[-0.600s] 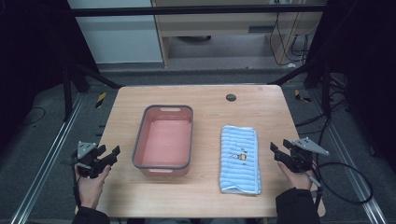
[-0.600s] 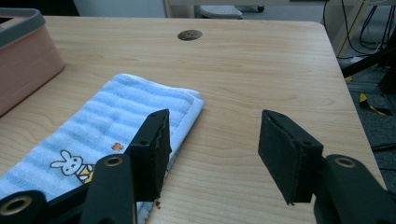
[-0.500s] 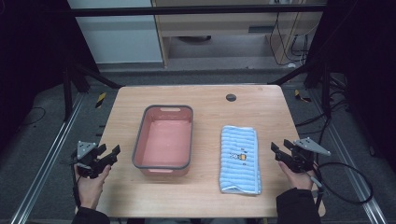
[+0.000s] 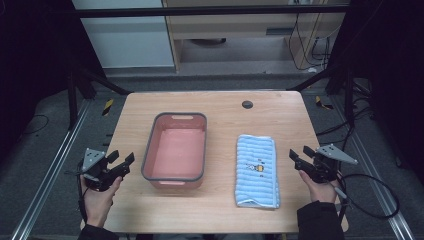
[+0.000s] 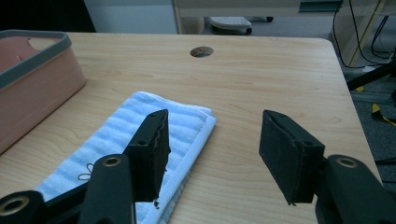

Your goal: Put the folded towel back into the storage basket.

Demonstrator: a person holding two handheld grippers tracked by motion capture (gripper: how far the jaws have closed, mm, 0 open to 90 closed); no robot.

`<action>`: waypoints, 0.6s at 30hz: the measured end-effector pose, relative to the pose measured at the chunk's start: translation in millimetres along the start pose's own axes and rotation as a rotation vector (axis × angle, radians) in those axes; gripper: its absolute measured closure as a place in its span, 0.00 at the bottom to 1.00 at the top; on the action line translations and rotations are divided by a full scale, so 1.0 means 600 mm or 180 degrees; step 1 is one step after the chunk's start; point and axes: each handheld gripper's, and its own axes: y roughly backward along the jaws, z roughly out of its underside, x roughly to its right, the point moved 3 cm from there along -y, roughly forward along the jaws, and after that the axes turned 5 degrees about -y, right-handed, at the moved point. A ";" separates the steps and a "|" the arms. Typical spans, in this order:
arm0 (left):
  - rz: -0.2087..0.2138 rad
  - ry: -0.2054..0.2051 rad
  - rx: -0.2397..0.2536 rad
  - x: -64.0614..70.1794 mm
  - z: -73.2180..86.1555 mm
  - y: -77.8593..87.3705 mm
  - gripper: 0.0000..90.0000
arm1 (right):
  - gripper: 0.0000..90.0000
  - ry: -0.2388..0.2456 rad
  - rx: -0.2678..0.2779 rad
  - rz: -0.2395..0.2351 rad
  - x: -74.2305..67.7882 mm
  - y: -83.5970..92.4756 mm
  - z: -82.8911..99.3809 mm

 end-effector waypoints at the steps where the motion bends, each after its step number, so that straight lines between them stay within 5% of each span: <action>1: 0.0000 0.0000 0.0000 0.000 0.000 0.000 0.43 | 0.47 -0.0007 0.0004 -0.0014 -0.001 0.001 -0.002; 18: 0.0195 -0.0153 0.0051 0.056 -0.034 0.001 0.40 | 0.44 0.0005 -0.0002 -0.0119 -0.010 -0.003 -0.036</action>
